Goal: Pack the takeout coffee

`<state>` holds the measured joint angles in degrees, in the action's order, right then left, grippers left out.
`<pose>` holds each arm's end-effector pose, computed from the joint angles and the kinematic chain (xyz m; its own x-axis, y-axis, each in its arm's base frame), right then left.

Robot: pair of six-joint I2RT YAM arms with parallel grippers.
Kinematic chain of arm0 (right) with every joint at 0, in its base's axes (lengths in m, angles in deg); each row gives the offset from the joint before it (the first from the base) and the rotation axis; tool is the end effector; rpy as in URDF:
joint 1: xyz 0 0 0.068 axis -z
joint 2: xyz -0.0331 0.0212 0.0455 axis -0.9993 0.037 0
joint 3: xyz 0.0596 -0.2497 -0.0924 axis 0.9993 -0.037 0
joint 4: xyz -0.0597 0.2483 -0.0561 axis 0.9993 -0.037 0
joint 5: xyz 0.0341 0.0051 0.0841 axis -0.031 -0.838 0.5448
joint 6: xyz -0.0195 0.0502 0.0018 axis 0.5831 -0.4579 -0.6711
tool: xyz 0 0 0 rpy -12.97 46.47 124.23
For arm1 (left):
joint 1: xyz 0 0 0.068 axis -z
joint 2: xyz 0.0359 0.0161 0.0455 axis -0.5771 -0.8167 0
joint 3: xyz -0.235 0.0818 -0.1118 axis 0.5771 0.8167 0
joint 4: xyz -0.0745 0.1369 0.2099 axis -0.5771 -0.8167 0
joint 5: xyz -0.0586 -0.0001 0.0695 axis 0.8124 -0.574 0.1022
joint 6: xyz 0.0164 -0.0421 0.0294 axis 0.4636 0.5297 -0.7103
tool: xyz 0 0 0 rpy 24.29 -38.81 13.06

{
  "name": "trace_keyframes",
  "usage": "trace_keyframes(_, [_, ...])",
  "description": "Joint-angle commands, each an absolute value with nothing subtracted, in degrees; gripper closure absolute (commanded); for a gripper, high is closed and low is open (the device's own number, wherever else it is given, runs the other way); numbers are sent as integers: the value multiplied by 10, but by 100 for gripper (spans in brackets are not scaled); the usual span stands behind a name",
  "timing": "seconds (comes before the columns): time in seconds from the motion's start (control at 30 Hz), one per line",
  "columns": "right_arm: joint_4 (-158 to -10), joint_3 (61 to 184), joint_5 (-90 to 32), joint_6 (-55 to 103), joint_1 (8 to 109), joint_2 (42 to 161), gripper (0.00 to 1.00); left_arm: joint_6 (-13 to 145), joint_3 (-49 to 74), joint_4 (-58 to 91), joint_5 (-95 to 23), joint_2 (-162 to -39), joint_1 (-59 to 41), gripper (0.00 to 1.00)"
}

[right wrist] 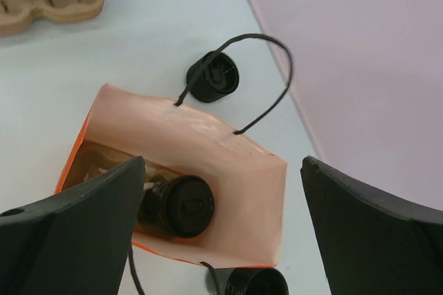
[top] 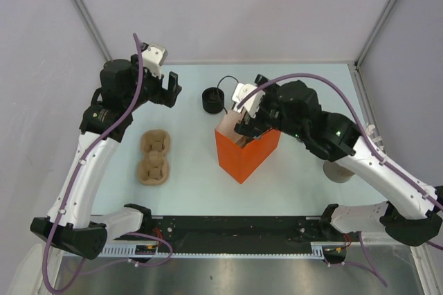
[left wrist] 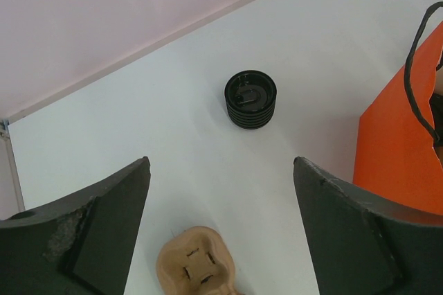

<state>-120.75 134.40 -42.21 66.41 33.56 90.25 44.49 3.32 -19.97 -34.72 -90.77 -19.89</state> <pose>0.1469 0.1989 0.4556 0.2836 -0.6023 -0.7463 -0.7290 0.3702 -0.5758 0.2244 -0.0679 0.4445 -0.2237 0.2404 -0.9445 0.4621 0.8794 0.1144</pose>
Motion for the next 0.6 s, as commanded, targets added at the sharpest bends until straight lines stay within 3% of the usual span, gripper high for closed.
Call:
trace_keyframes(0.0, [-1194, 1406, -417, 613, 372, 898, 0, 445, 36, -187, -335, -895, -203, 6])
trace_keyframes(0.1, [-1186, 1427, -408, 578, 414, 896, 0, 447, 36, -186, -340, -890, -203, 0])
trace_keyframes(0.33, [-1127, 1413, -460, 521, 514, 870, 0, 454, 43, -158, -392, -861, -204, 0])
trace_keyframes(0.57, [-1008, 1358, -624, 511, 580, 826, 0, 462, 32, -119, -528, -832, -208, 0])
